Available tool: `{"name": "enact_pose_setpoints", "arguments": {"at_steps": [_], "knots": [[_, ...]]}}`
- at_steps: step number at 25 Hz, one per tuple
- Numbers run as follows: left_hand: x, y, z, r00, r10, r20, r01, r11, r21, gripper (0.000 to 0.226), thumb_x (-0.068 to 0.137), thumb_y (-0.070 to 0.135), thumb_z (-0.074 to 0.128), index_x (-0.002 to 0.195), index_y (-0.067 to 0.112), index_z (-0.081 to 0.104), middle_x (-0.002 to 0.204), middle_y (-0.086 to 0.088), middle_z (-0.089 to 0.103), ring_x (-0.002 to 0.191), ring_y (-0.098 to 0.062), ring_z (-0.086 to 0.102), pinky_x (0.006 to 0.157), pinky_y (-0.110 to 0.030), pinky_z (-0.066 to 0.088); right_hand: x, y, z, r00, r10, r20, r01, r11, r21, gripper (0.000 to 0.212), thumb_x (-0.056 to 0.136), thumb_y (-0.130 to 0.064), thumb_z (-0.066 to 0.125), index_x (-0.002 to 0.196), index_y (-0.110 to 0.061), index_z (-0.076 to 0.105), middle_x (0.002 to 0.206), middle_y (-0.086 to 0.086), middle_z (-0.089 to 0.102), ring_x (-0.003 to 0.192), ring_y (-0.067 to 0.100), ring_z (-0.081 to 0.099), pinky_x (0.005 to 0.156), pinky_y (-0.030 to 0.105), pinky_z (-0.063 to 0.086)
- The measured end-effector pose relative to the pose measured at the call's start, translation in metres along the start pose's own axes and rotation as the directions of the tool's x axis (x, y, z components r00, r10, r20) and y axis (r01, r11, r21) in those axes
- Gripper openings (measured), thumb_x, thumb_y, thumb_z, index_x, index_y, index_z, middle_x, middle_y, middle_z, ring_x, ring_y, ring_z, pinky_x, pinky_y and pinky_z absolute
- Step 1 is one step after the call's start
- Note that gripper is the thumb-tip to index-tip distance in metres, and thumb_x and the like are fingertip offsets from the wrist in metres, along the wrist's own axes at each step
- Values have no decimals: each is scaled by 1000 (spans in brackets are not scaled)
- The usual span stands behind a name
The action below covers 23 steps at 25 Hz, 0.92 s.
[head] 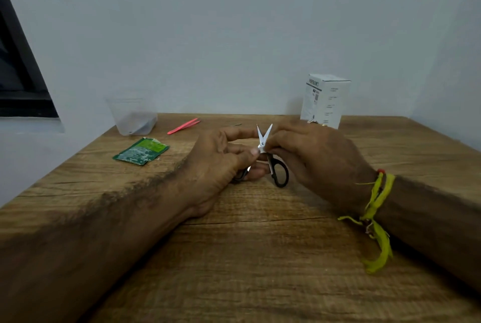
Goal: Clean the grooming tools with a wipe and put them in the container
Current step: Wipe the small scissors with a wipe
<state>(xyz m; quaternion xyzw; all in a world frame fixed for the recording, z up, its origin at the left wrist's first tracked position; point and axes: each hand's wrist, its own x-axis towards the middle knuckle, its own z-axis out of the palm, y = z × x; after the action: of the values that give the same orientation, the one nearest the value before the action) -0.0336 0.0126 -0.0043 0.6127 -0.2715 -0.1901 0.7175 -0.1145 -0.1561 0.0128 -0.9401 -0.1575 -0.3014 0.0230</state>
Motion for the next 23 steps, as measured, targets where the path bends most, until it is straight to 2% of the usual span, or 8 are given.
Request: {"name": "enact_pose_setpoints", "arguments": {"at_steps": [3,9,11,14,16,19,23], "knots": [[0,1,2,1000,-8,13,9,1000,-7,28,92,-7,62,114,9,70,89,-21,77,80,-30,75,73,-32,62,-1,-2,-1,998,-29,49,32,997,-73,19,95,-13,57,109,-19,69,123,-1,63,96,31,64,70,46,54],[3,-1,0,1000,-1,-20,1,1000,-4,28,91,-7,64,108,14,72,84,-18,77,80,-30,76,73,-34,63,-1,-6,-2,997,-72,18,74,992,-106,20,86,-8,70,102,-20,73,113,-1,69,85,31,68,59,44,57],[4,-2,-2,999,1,-43,-2,1000,-15,30,91,-8,63,108,15,71,86,-18,77,80,-29,76,71,-33,64,-1,-3,0,999,-31,-28,30,998,-50,14,90,-13,67,101,-19,71,109,-1,69,86,28,66,63,45,56],[6,-2,-3,997,-8,-80,5,999,-35,32,91,-11,61,113,11,67,89,-17,78,82,-29,77,67,-30,63,-5,2,1,989,82,-120,-67,990,121,10,93,-19,63,96,-16,71,91,-5,65,80,14,60,66,38,52],[6,-2,-5,995,-14,-96,11,999,-40,33,91,-13,61,115,9,66,88,-17,78,81,-29,77,66,-30,63,-6,1,3,992,72,-100,-58,988,142,8,90,-19,65,93,-16,72,85,-7,64,76,9,58,65,35,52],[7,-3,-6,992,-21,-122,16,999,-42,34,89,-14,62,117,7,65,89,-17,78,78,-29,76,63,-29,63,-7,-5,8,999,5,-35,-3,998,66,8,89,-21,67,93,-18,73,87,-7,66,76,13,60,62,37,52],[9,-3,-7,992,-30,-123,24,999,-49,37,88,-15,63,119,4,64,88,-18,77,74,-28,76,60,-29,62,-6,-6,8,1000,-13,-26,13,1000,-8,12,90,-23,65,96,-17,73,93,-3,67,76,22,62,61,41,52]]}}
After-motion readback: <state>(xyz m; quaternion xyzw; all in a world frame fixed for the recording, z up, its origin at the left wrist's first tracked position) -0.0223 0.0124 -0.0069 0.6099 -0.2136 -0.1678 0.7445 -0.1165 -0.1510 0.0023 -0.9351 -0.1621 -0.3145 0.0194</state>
